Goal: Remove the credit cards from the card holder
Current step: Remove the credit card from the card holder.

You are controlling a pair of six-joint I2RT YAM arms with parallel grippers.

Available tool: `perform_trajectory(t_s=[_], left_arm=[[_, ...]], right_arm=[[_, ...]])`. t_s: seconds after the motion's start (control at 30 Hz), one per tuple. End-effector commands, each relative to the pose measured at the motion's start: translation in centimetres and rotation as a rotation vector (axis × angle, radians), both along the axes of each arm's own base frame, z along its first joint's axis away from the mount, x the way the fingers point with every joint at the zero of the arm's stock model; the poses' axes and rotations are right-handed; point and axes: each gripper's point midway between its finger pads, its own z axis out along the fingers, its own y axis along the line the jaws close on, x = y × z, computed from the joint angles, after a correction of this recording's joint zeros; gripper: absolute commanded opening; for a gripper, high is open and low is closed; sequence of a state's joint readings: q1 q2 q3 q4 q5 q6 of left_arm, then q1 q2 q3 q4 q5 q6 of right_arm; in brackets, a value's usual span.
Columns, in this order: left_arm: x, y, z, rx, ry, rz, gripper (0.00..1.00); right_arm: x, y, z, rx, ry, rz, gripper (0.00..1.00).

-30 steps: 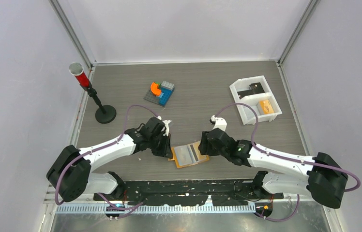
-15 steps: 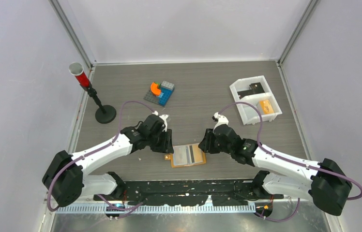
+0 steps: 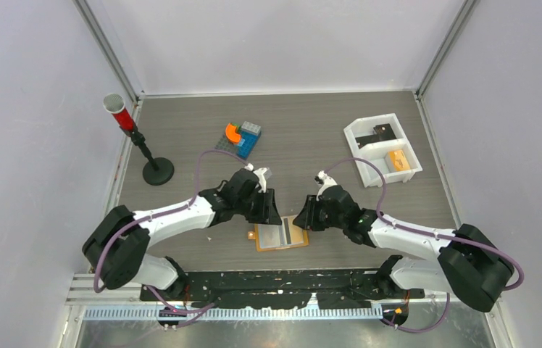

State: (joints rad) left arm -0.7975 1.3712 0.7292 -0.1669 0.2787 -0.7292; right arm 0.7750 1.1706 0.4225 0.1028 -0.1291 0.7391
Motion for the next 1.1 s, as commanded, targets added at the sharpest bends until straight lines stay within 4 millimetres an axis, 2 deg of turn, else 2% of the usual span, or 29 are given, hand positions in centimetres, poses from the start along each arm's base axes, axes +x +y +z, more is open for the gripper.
perform_trajectory(t_s=[0.0, 0.17, 0.3, 0.63, 1.07], left_arm=[[1.1, -2.2, 0.7, -0.11, -0.037, -0.006, 0.4], [1.2, -2.2, -1.3, -0.091, -0.019, 0.005, 0.39], [1.2, -2.0, -2.8, -0.071, 0.0, 0.017, 0.37], [1.0, -1.6, -4.7, -0.053, 0.026, 0.048, 0.36], [0.7, -1.7, -5.2, -0.047, 0.105, 0.099, 0.33]], right_arm=[[0.4, -0.1, -0.6, 0.016, -0.014, -0.005, 0.29], [-0.4, -0.7, -3.0, 0.0, 0.036, -0.013, 0.28], [-1.1, -1.3, -4.1, -0.006, 0.062, -0.027, 0.26], [-1.4, -1.9, -4.6, -0.018, 0.071, -0.045, 0.24], [-1.5, -2.2, -4.6, -0.02, 0.065, -0.055, 0.24]])
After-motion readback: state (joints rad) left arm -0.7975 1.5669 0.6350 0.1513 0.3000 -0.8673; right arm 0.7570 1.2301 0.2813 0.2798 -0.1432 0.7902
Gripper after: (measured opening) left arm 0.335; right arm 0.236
